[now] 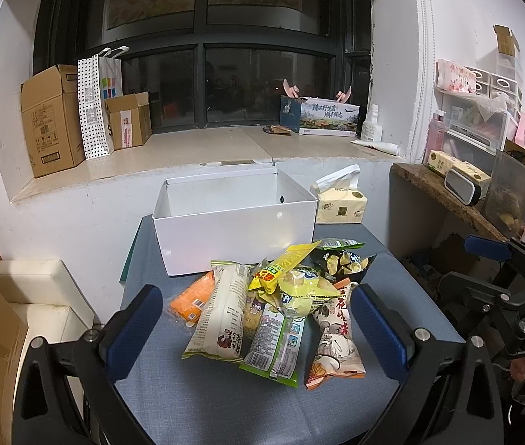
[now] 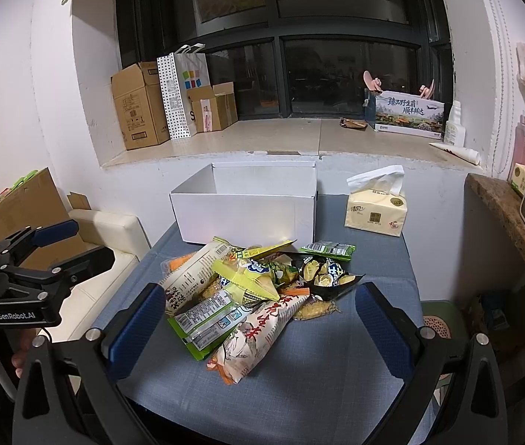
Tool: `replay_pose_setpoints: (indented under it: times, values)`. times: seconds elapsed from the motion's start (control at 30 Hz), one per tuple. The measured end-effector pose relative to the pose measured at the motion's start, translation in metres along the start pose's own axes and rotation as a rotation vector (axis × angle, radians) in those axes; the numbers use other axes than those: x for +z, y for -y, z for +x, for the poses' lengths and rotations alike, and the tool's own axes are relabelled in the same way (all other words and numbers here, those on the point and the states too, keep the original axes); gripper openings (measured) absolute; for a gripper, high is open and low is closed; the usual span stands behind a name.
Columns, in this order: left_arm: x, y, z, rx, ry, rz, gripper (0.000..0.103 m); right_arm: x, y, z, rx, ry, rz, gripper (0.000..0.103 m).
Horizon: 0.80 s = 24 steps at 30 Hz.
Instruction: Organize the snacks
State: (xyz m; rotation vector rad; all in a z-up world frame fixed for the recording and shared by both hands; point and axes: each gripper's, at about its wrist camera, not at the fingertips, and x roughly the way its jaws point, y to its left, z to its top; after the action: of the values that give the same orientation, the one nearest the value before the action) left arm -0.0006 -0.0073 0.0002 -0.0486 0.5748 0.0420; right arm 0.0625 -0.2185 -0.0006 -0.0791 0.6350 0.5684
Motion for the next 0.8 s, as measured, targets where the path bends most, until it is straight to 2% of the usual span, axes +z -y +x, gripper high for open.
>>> replay_pose_setpoints:
  times: [0.4, 0.53, 0.63, 0.73, 0.8]
  values:
    - [-0.001, 0.0, 0.0, 0.001, 0.0, 0.0, 0.103, -0.004, 0.0, 0.002, -0.001, -0.009, 0.006, 0.103]
    - [-0.003, -0.002, 0.001, -0.009, 0.009, -0.011, 0.103, -0.003, 0.007, 0.009, 0.027, -0.027, 0.032, 0.103]
    - [-0.005, -0.006, 0.004, -0.027, 0.019, -0.032, 0.103, -0.002, 0.028, 0.027, 0.098, -0.069, 0.115, 0.103]
    - [-0.006, -0.007, 0.004, -0.024, 0.046, -0.026, 0.103, 0.003, 0.063, 0.054, 0.176, -0.111, 0.25, 0.103]
    - [-0.007, -0.006, 0.004, -0.017, 0.065, -0.008, 0.103, 0.009, 0.086, 0.076, 0.184, -0.136, 0.321, 0.103]
